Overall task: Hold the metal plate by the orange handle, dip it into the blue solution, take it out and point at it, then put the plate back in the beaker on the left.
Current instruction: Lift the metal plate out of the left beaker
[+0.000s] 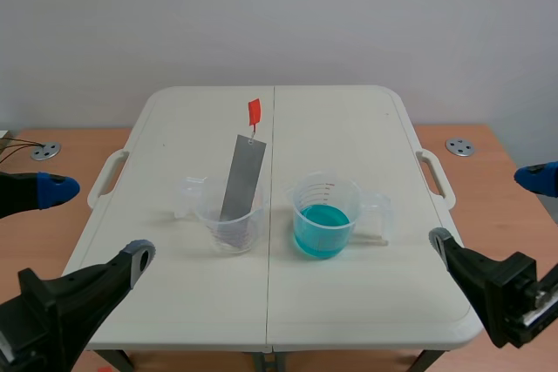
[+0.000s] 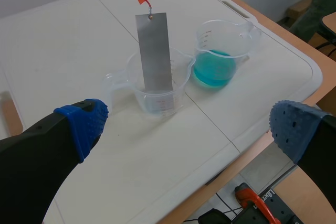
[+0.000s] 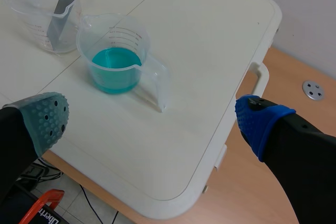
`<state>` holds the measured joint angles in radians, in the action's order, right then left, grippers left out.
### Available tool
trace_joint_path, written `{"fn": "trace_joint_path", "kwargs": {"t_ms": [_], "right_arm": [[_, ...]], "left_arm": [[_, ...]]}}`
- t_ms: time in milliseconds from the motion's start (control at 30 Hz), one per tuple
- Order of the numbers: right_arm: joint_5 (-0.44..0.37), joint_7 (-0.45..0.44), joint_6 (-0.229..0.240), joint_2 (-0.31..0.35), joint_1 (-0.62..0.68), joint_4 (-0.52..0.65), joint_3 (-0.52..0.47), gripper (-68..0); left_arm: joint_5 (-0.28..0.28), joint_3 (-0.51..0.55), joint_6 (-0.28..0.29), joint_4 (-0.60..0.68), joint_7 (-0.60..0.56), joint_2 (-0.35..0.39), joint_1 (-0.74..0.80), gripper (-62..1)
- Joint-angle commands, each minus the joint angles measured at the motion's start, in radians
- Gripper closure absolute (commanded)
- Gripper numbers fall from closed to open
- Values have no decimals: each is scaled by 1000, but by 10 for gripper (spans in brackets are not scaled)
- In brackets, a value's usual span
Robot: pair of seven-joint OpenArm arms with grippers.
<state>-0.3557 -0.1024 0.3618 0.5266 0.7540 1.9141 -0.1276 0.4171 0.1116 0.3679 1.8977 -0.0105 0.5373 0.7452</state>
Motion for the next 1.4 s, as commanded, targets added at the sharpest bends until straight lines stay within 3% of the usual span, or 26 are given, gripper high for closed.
{"fn": "trace_joint_path", "kwargs": {"t_ms": [0, 1367], "right_arm": [[-11, -8, -3, 7, -6, 10, 3, -664], [-11, 18, -3, 7, -6, 10, 3, -664]], "left_arm": [[9, 8, 1, 14, -14, -5, 5, -623], [8, 8, 1, 14, -14, -5, 5, -623]]}}
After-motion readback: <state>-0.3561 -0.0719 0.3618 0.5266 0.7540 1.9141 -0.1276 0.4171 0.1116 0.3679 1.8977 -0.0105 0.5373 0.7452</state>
